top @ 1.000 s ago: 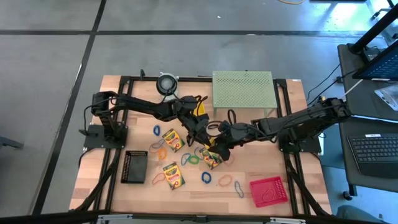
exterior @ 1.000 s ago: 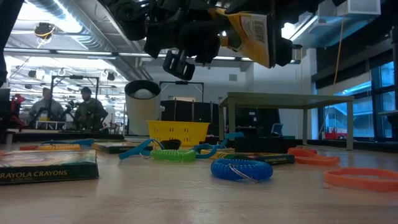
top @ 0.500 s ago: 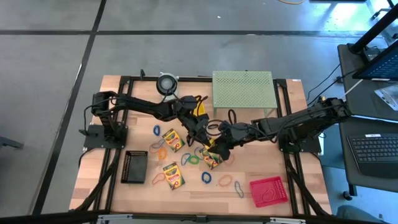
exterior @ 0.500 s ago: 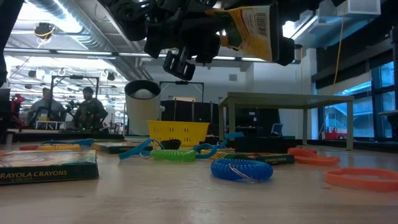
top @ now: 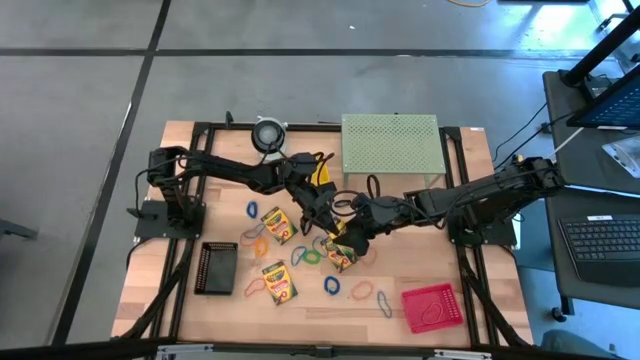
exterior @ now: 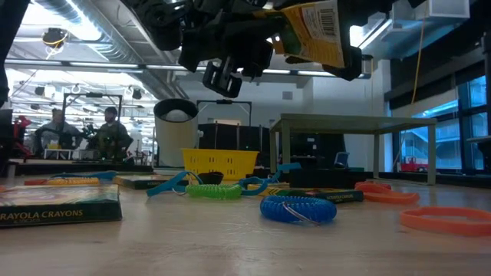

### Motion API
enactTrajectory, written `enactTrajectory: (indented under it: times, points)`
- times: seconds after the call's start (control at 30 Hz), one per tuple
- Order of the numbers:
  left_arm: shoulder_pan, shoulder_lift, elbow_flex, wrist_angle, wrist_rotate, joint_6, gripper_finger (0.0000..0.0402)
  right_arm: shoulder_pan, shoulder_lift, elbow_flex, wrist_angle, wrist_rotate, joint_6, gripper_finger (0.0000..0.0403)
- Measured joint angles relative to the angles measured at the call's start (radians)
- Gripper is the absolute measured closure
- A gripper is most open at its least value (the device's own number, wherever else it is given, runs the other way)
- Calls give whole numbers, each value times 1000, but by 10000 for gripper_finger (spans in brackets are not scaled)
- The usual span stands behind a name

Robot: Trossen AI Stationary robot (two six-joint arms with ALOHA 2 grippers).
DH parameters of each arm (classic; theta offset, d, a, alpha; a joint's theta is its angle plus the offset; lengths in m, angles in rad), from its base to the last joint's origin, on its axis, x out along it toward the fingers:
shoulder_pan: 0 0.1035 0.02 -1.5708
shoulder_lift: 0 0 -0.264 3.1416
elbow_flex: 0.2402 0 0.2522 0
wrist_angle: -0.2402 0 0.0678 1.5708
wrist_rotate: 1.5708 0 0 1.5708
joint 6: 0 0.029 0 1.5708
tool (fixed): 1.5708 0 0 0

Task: Pick & Place Office Desk Supplies
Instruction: Put the crayon box into the yellow bin

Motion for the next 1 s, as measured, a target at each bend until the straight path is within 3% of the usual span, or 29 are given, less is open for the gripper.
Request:
enactTrajectory:
  times: [0.43,1.0]
  points:
    - [29,0,0,-25,14,38,399,-6,0,0,-7,20,10,85]
    - [147,-51,1,-189,114,244,400,-5,0,0,-9,-43,118,84]
